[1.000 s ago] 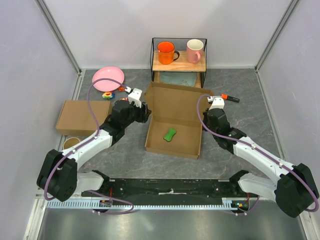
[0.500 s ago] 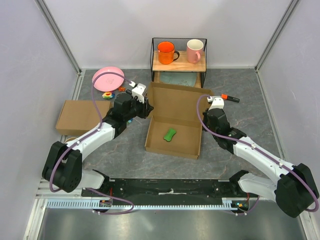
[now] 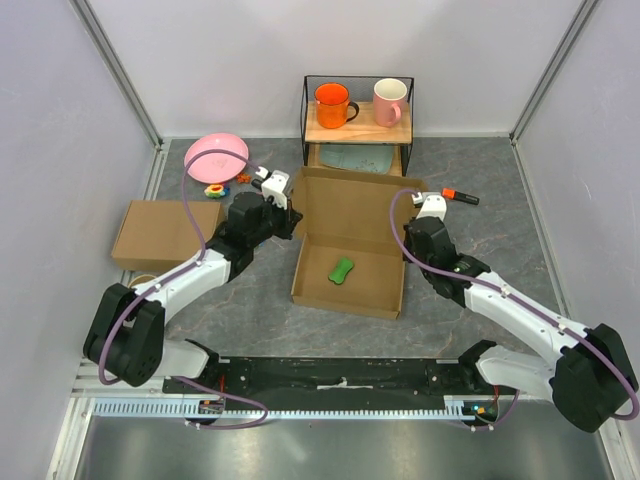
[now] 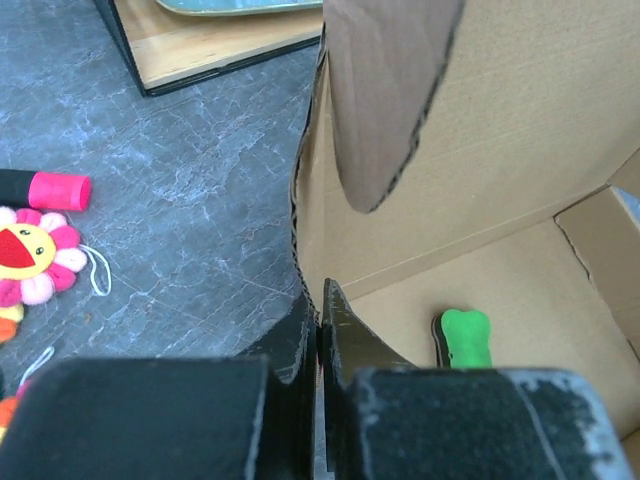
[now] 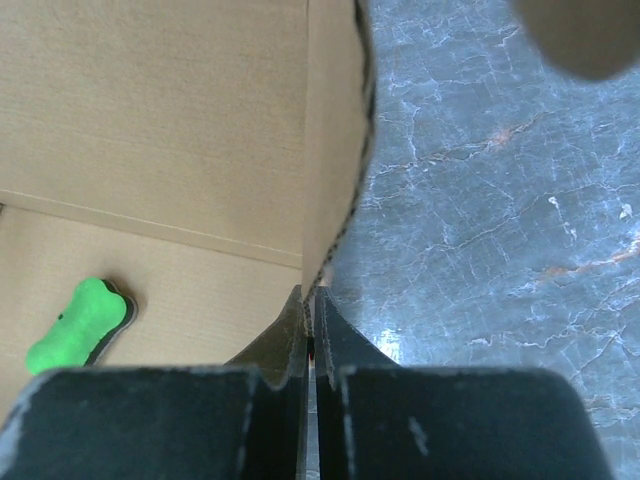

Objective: Fold the paper box

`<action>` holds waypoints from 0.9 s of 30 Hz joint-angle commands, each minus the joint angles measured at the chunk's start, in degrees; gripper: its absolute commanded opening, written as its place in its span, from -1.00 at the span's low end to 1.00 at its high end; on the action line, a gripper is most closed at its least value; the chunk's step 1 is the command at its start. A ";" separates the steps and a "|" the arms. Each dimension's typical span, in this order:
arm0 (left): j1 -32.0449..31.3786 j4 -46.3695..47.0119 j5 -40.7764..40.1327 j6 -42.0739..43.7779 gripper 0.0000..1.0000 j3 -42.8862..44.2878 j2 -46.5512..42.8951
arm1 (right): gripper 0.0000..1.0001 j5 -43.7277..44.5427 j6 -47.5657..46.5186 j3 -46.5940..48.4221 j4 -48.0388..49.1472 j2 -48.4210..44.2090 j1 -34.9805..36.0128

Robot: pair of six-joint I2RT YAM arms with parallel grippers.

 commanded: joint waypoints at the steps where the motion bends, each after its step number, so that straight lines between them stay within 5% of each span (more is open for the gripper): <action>1: -3.52 6.17 -3.13 -7.48 -0.96 -4.78 -2.89 | -1.00 0.60 4.70 4.40 -0.19 1.02 1.68; 9: -8.28 10.76 -12.96 -18.21 -0.96 -11.20 -7.63 | -1.00 3.49 10.68 4.67 -1.59 2.43 6.33; 27: -15.04 8.13 -20.01 -32.98 -0.96 -13.13 -10.01 | -1.00 10.00 10.60 -4.82 -0.19 0.06 8.80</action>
